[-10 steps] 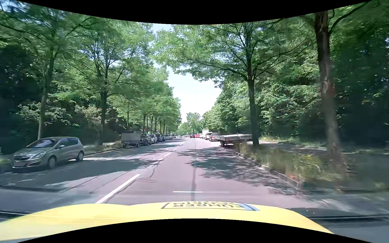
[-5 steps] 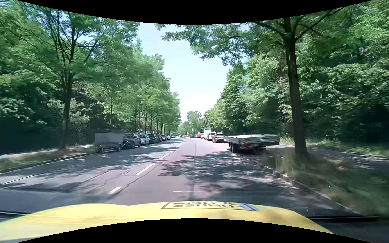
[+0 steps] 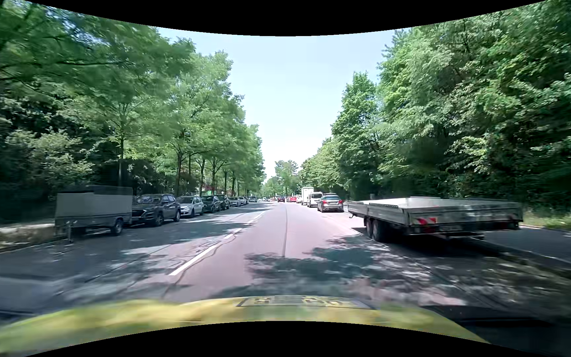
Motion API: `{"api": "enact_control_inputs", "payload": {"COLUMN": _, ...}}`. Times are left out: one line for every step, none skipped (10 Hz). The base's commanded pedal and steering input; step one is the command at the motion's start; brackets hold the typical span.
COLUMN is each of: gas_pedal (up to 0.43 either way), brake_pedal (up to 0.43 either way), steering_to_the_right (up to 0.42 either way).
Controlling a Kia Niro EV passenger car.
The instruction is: Follow the waypoints while adhering to traffic rules and regulations
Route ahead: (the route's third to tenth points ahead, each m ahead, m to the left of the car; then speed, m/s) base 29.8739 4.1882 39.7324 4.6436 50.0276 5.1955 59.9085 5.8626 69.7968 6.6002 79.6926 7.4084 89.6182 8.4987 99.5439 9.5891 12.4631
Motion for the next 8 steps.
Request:
{"api": "enact_control_inputs", "payload": {"gas_pedal": 0.079, "brake_pedal": 0.000, "steering_to_the_right": -0.005}}
{"api": "enact_control_inputs", "payload": {"gas_pedal": 0.079, "brake_pedal": 0.000, "steering_to_the_right": -0.005}}
{"api": "enact_control_inputs", "payload": {"gas_pedal": 0.079, "brake_pedal": 0.000, "steering_to_the_right": -0.005}}
{"api": "enact_control_inputs", "payload": {"gas_pedal": 0.079, "brake_pedal": 0.000, "steering_to_the_right": -0.005}}
{"api": "enact_control_inputs", "payload": {"gas_pedal": 0.079, "brake_pedal": 0.000, "steering_to_the_right": -0.005}}
{"api": "enact_control_inputs", "payload": {"gas_pedal": 0.079, "brake_pedal": 0.000, "steering_to_the_right": -0.005}}
{"api": "enact_control_inputs", "payload": {"gas_pedal": 0.079, "brake_pedal": 0.000, "steering_to_the_right": -0.005}}
{"api": "enact_control_inputs", "payload": {"gas_pedal": 0.079, "brake_pedal": 0.000, "steering_to_the_right": -0.005}}
